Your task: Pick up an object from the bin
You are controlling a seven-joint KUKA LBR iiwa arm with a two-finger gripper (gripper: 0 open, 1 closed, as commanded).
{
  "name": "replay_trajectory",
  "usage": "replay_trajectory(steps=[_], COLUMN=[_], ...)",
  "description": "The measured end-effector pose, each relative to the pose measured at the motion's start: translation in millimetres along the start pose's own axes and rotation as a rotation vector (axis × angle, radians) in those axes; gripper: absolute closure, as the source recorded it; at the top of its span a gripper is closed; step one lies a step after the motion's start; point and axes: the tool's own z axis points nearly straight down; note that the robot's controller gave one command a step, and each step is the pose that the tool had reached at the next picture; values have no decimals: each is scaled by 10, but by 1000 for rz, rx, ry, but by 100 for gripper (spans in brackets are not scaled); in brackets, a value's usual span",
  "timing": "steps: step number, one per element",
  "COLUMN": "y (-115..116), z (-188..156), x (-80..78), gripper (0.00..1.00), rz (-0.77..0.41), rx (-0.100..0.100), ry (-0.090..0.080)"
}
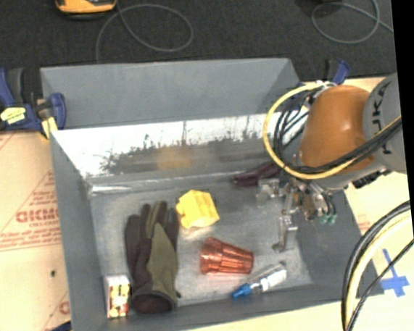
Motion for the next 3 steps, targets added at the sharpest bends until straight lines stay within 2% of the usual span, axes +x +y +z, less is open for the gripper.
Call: replay_trajectory(steps=[1,2,3], y=[3,480,517], z=[-46,632,445], x=[-19,296,348], gripper=[0,0,0], rz=[-3,8,45], rx=[1,0,0], ry=[-8,-8,-12])
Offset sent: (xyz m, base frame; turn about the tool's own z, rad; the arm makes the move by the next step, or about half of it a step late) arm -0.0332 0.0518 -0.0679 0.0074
